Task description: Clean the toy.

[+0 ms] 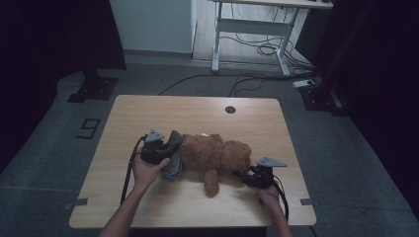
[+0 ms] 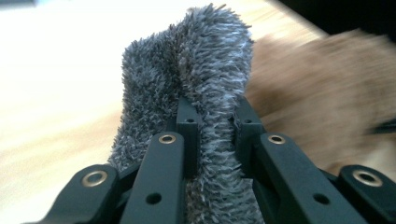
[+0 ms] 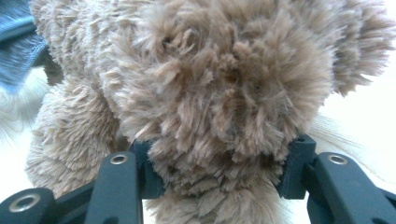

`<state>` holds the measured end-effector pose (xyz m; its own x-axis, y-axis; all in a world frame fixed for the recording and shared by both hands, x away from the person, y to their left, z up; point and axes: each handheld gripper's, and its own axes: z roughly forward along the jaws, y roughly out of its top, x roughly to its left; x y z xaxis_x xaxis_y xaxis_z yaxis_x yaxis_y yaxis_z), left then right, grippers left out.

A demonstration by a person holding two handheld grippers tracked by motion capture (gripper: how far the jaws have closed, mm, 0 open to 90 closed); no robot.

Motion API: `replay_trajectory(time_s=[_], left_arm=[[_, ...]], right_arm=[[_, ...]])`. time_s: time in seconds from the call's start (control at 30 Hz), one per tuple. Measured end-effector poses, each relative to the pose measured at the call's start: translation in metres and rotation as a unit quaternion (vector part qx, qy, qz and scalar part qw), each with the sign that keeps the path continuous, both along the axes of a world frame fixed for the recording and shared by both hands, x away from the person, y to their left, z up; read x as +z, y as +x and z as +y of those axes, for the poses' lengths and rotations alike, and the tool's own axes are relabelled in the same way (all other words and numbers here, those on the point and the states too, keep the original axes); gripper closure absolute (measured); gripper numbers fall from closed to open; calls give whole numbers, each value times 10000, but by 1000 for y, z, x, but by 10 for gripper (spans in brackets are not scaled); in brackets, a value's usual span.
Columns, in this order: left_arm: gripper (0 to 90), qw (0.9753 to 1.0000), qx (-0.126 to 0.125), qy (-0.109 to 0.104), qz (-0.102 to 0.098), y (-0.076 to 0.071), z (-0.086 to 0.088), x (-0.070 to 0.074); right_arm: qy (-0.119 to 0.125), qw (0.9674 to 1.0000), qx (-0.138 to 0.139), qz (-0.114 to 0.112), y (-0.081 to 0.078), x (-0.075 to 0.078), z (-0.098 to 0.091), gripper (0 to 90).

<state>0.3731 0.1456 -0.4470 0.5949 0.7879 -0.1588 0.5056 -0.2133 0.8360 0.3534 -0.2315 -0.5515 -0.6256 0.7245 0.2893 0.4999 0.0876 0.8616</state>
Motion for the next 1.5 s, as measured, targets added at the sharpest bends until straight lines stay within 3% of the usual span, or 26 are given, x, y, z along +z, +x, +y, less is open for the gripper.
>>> replay_trajectory(time_s=[0.1,0.27,0.37,0.47,0.57,0.7,1.0,1.2,1.3,1.37,1.5], left_arm=[[770,9991,-347,-44,-220,-5,-23,19],[770,9952,-936,-233,-150,-5,-69,31],[769,9918,-1260,-215,-16,-4,-103,27],[769,9878,-1552,-79,126,-5,-137,17],[768,9842,-1761,150,146,-8,-168,6],[767,9830,-1780,427,148,-7,-187,-9],[773,9859,-1537,662,-83,-11,-160,-13],[772,9922,-1070,618,-142,-7,-117,-17],[773,9931,-876,703,-336,-9,-96,-13],[774,9947,-731,635,-341,-7,-81,-10],[775,9984,-467,304,-132,1,-46,-10]], right_arm=[[-1,10000,-21,0,-1,0,1,463],[-1,10000,-26,-1,-1,0,1,463],[-8,10000,-15,-6,0,0,1,461],[1,10000,-14,6,-1,0,1,459],[-14,10000,-1,5,0,0,0,459],[-36,10000,-15,17,0,0,0,459],[-58,10000,-26,17,-1,0,1,467],[-28,10000,-1,5,0,0,1,469],[-77,10000,37,-40,-1,0,2,468],[-77,9999,57,-34,-1,0,1,468],[-72,9999,84,-27,-2,0,2,468]])
